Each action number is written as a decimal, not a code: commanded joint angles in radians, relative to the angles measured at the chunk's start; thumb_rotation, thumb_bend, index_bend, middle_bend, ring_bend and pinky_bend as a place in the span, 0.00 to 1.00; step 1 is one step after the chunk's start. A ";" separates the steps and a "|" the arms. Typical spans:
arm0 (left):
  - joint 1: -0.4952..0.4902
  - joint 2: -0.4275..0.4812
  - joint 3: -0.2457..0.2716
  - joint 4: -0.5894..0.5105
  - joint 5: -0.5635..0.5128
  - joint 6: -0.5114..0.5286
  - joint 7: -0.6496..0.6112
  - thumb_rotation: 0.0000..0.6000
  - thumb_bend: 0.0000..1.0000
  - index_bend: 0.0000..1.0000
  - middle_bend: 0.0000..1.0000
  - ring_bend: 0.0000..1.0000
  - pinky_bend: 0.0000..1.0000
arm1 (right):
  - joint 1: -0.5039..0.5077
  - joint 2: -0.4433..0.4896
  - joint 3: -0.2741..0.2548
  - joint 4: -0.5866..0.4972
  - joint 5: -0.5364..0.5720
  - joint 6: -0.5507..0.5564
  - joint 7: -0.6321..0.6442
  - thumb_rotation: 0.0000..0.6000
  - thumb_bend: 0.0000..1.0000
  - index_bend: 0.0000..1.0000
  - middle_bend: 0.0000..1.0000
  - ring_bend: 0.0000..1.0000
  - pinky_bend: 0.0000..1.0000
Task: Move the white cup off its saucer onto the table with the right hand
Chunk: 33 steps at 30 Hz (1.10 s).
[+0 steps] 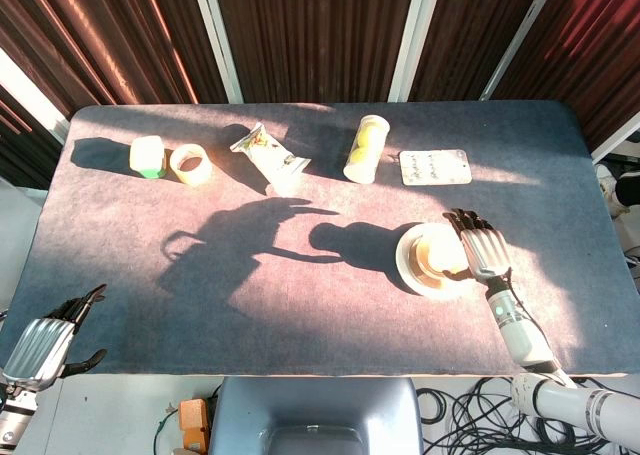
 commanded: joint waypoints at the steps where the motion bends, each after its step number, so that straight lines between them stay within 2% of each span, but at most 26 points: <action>1: 0.001 0.001 0.000 -0.001 0.000 0.000 0.001 1.00 0.21 0.07 0.23 0.24 0.47 | 0.001 -0.002 -0.004 0.004 0.002 -0.004 -0.003 1.00 0.06 0.14 0.08 0.05 0.19; 11: 0.001 0.003 0.000 -0.003 -0.001 0.000 -0.002 1.00 0.22 0.07 0.23 0.24 0.48 | 0.003 -0.008 -0.011 0.008 0.008 -0.007 -0.015 1.00 0.06 0.16 0.09 0.06 0.20; 17: -0.001 0.005 0.000 -0.004 -0.004 -0.005 -0.003 1.00 0.21 0.07 0.23 0.24 0.48 | 0.005 -0.026 -0.009 0.023 0.004 0.007 -0.022 1.00 0.07 0.21 0.17 0.17 0.31; 26: 0.000 0.009 0.000 -0.009 -0.005 -0.005 -0.009 1.00 0.21 0.07 0.23 0.24 0.48 | 0.009 -0.050 -0.005 0.055 0.018 0.005 -0.026 1.00 0.14 0.34 0.29 0.35 0.49; 33: -0.004 0.010 0.000 -0.013 -0.007 -0.015 -0.003 1.00 0.22 0.07 0.23 0.24 0.48 | 0.001 -0.068 -0.002 0.078 -0.004 0.038 -0.022 1.00 0.25 0.55 0.46 0.56 0.70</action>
